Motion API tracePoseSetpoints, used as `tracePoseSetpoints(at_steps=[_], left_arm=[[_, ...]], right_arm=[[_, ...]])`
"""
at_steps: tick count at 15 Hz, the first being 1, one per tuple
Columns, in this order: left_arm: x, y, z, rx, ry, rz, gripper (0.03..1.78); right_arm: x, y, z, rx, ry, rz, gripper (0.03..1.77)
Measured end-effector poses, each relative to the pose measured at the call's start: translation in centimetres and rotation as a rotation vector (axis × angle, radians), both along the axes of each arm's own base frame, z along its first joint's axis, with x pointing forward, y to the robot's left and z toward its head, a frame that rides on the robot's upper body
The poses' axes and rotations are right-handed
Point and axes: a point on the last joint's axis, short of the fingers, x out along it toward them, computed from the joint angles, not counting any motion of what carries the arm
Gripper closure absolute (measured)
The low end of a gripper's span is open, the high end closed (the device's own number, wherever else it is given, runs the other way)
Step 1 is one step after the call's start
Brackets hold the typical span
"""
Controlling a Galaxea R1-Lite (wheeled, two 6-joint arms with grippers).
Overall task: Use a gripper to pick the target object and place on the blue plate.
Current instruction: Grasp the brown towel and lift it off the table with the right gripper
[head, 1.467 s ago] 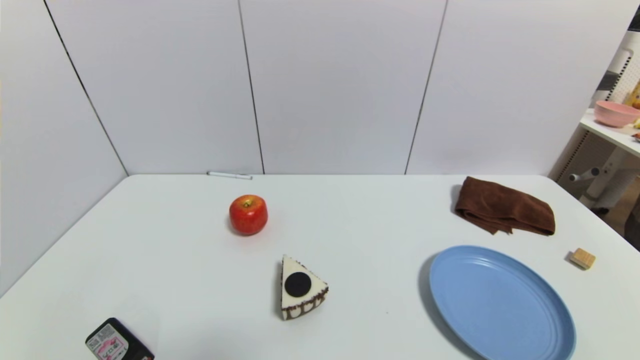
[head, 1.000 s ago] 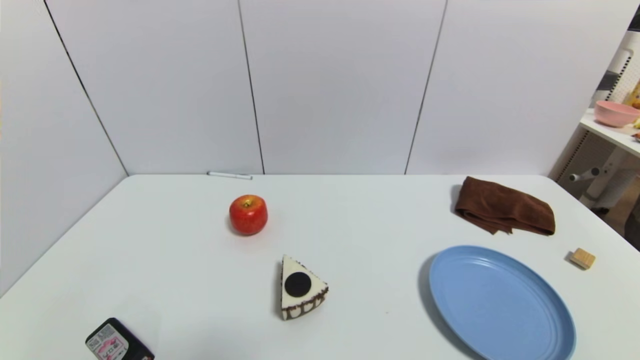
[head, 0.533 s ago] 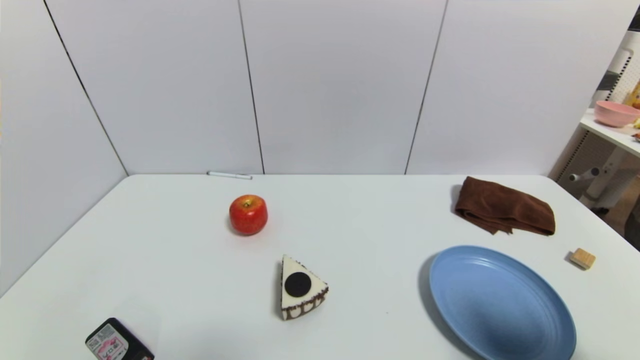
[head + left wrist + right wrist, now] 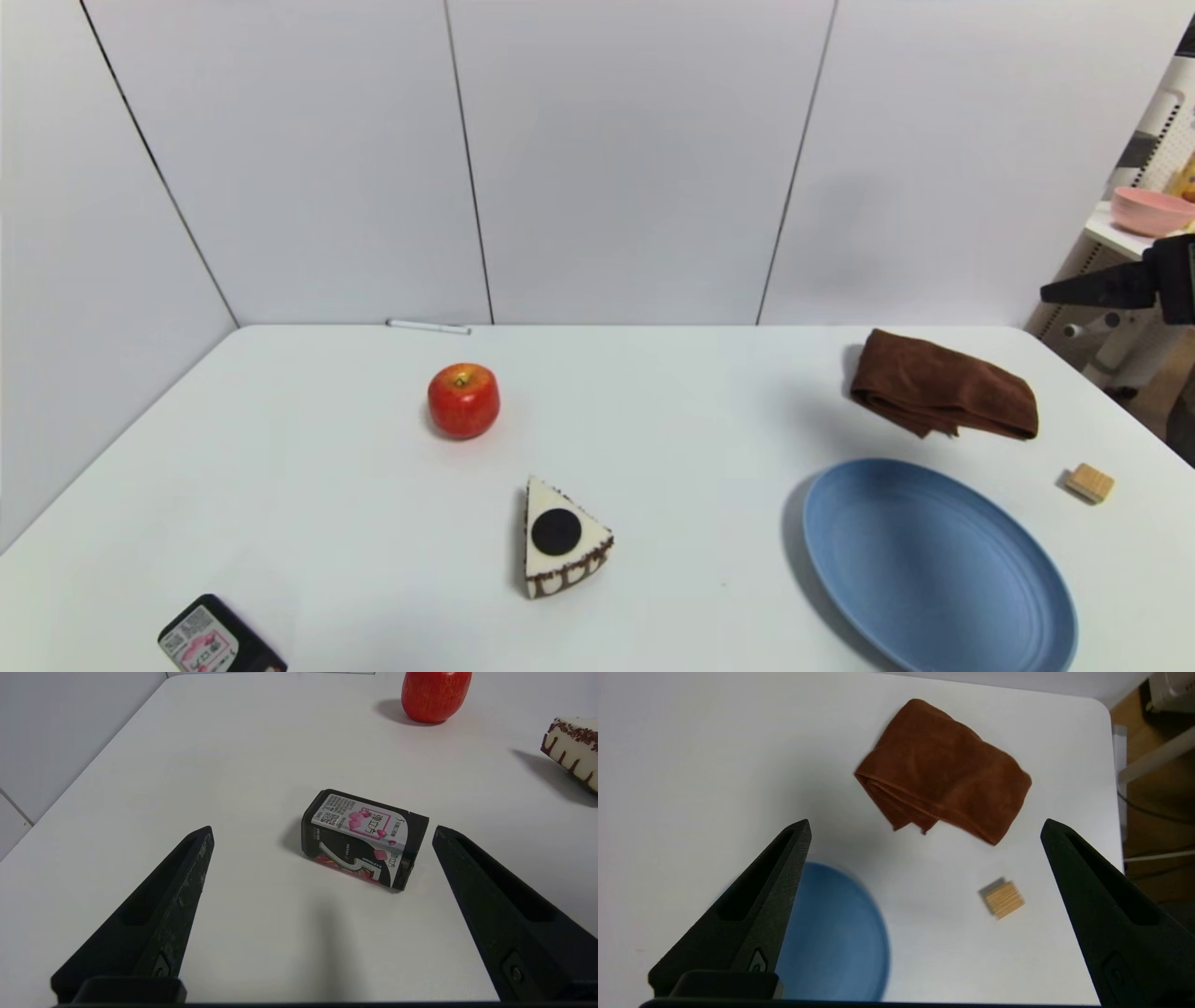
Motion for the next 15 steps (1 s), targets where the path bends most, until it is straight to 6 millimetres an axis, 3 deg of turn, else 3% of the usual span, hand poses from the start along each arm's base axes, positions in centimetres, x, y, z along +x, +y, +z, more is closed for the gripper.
tracePoseSetpoints(at_steps=[3,7,15], left_arm=[[0.0,0.0,0.0,0.000,0.000,0.000,0.12],[0.0,0.0,0.0,0.000,0.000,0.000,0.12],[0.0,0.0,0.0,0.000,0.000,0.000,0.12]], right_arm=[[4.3,-3.2,-2.0,-0.132,0.063,0.231,0.10],[7.7,-6.0,-5.2,-0.244,0.173,0.482,0.10],[14.1,-7.5,-10.2,-0.259,0.228,0.657,0.10]])
